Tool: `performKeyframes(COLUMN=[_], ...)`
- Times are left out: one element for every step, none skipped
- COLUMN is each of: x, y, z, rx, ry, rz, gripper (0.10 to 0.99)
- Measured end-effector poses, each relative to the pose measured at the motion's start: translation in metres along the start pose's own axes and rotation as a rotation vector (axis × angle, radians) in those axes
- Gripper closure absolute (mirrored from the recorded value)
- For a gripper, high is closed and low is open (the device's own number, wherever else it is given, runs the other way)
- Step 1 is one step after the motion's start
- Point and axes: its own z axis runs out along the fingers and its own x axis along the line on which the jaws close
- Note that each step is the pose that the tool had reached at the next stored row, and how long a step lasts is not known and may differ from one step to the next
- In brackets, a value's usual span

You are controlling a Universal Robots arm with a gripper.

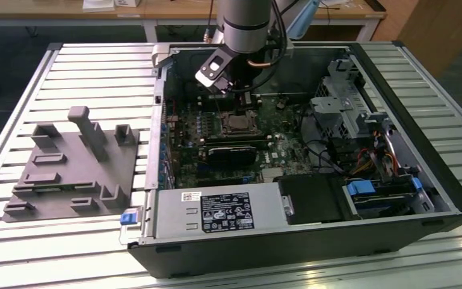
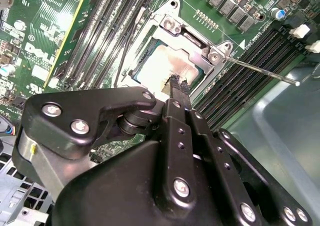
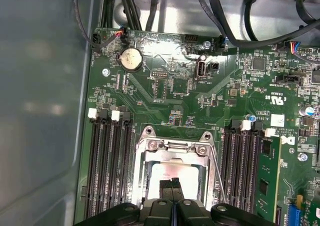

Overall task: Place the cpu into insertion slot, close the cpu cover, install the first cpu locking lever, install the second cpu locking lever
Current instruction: 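Install the first cpu locking lever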

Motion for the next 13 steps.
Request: performKeyframes(x=[0.0000,0.0000,-0.0001,0.0000,0.0000,0.0000,0.0000,0.0000,0.0000,0.0000,0.0000,0.0000,0.0000], y=[0.0000,0.0000,0.0000,0.0000,0.0000,0.0001,0.0000,0.0000,0.0001,0.0001,0.0001,0.0001,0.0001], z=[-0.0003,-0.0007,-0.0010,-0.0013,-0.0015,-0.0016,-0.0019,-0.0021,-0.0023,-0.0025,-0.0027,-0.0029,-0.0032], rx=[0.000,0.000,0.000,0.000,0.000,0.000,0.000,0.000,0.000,0.000,0.000,0.000,0.000], ry=[-0.0001,-0.0003,-0.0003,-0.0002,0.0000,0.0000,-0.0001,-0.0002,-0.0002,-0.0002,-0.0001,-0.0002,-0.0003], rz=[0.000,0.000,0.000,0.000,0.000,0.000,0.000,0.000,0.000,0.000,0.000,0.000,0.000], gripper=[0.980,0.980,0.980,0.980,0.980,0.980,0.980,0.980,0.980,0.980,0.980,0.980,0.980])
